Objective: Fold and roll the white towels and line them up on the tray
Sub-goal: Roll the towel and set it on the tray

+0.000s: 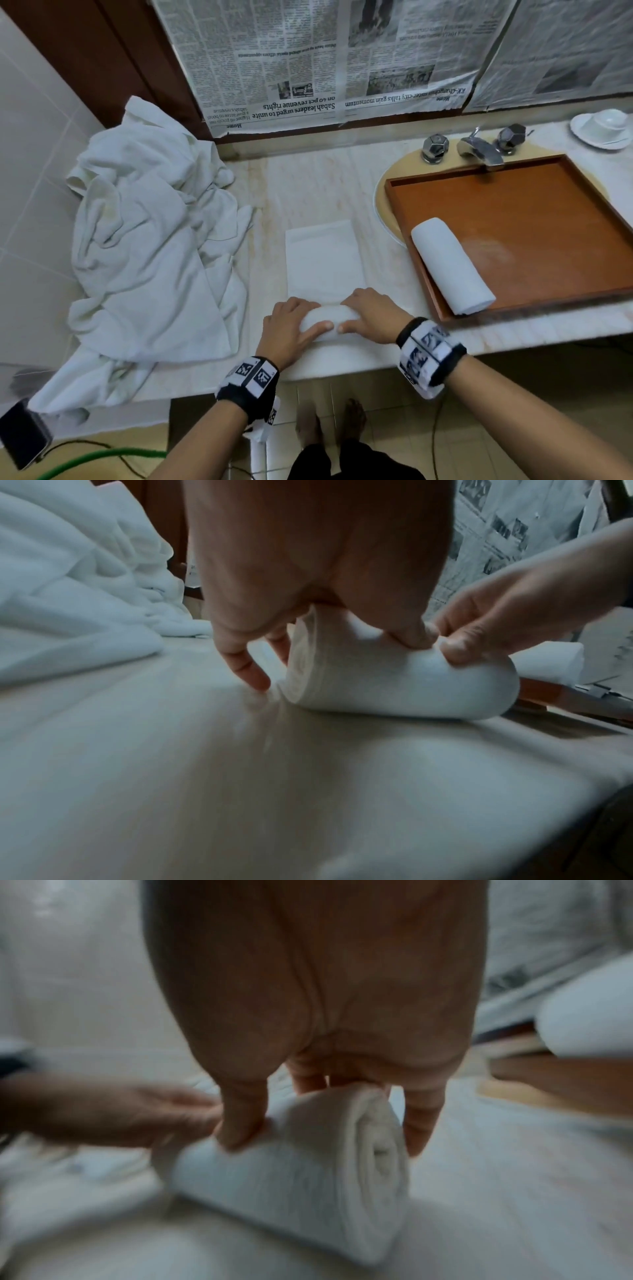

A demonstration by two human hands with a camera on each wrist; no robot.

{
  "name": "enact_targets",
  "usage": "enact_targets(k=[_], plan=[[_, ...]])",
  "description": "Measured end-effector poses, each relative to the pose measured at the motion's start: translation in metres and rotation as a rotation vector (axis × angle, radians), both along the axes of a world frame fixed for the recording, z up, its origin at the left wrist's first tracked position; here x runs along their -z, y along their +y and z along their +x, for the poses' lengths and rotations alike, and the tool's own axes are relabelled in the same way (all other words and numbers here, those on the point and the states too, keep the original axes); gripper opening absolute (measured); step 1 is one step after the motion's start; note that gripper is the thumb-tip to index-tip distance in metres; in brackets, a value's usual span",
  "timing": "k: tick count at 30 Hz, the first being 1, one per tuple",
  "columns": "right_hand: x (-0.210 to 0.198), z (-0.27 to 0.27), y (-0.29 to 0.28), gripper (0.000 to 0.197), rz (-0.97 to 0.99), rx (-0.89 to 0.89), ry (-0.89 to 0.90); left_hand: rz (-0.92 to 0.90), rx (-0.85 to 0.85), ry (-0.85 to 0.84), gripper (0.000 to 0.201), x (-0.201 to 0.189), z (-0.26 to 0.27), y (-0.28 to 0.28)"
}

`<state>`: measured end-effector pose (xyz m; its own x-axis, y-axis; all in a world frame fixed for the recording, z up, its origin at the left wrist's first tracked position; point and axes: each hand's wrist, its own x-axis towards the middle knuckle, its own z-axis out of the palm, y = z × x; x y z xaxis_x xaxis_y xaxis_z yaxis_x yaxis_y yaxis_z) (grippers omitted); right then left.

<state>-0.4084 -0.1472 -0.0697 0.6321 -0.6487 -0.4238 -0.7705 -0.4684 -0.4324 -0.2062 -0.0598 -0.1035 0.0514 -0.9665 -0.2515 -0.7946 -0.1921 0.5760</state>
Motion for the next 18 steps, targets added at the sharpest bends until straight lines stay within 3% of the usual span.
enact_targets(k=[2, 5, 8, 11, 13, 15, 18], plan=[[0.003, -0.003, 0.02, 0.056, -0.265, -0.035, -0.012, 0.077, 0.035, -0.023, 0.081, -0.003, 0.004, -0.011], [0.017, -0.005, 0.036, 0.067, -0.451, -0.106, -0.019, 0.151, 0.052, -0.031, 0.079, -0.008, 0.004, -0.021], [0.012, -0.001, 0.017, 0.059, -0.236, -0.065, -0.007, 0.066, 0.072, -0.114, 0.07, -0.013, -0.002, -0.011], [-0.008, 0.006, -0.005, 0.056, 0.121, -0.011, 0.023, -0.066, 0.107, -0.213, 0.081, -0.012, -0.004, 0.004], [-0.014, 0.009, -0.011, 0.055, 0.241, -0.008, 0.015, -0.047, 0.099, -0.209, 0.09, -0.007, -0.003, 0.01], [-0.015, 0.007, -0.007, 0.057, 0.218, 0.003, 0.002, 0.004, 0.057, -0.112, 0.097, -0.003, -0.003, 0.009], [-0.006, -0.002, 0.014, 0.068, -0.156, -0.059, 0.051, 0.039, -0.006, 0.112, 0.09, 0.004, 0.003, -0.003]])
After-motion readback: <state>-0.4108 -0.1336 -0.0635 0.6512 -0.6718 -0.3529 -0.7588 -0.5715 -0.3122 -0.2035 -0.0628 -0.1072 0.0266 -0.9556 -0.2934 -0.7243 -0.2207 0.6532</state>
